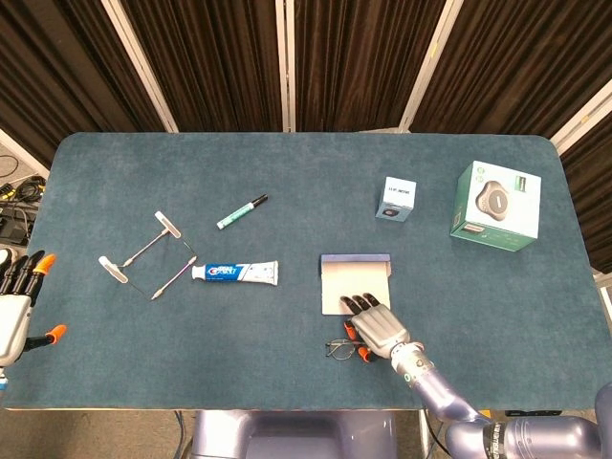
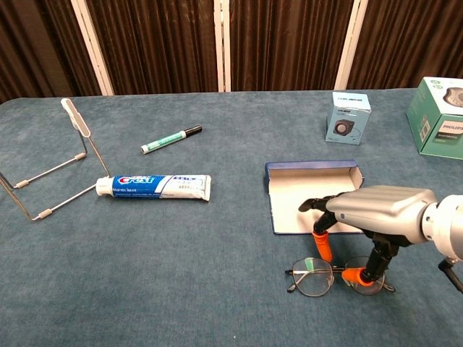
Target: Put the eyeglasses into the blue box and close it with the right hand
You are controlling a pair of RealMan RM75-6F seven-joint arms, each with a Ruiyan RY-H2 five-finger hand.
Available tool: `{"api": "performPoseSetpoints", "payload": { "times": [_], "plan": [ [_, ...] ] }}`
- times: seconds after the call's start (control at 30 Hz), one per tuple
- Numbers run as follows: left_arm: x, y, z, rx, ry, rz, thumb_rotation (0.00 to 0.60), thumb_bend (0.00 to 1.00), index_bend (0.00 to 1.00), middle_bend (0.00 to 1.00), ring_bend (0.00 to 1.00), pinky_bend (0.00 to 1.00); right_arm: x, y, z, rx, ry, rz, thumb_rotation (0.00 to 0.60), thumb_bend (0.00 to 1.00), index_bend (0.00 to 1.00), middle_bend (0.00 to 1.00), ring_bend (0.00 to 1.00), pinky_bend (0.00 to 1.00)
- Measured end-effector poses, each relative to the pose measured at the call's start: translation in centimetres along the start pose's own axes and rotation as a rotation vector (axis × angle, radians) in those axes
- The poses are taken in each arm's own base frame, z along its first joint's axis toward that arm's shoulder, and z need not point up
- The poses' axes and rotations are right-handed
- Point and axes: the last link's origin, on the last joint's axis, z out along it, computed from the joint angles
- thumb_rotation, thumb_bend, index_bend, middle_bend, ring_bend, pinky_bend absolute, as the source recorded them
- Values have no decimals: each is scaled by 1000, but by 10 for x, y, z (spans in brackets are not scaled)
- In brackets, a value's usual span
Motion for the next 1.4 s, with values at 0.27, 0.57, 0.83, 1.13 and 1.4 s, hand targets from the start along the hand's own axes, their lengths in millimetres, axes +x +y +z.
{"api": "performPoseSetpoints", "payload": {
  "times": [0.27,0.57,0.83,1.13,1.4],
  "plan": [
    [-1,0,1,2,-4,3,600,0,0,0,0,0,-5,0,1,0,-19,4,600,273,514,0,0,0],
    [-1,0,1,3,-4,4,600,0,0,0,0,0,-5,-2,2,4,-22,20,600,321,578,0,0,0],
    [-1,0,1,3,-4,3,600,0,0,0,0,0,-2,0,1,9,-8,38,600,349,606,1,0,0],
    [0,-1,1,4,-4,0,600,0,0,0,0,0,10,1,1,15,34,77,600,358,614,13,0,0],
    [1,-3,3,12,-5,-9,600,0,0,0,0,0,33,8,12,-2,105,104,600,359,614,15,0,0]
  ]
}}
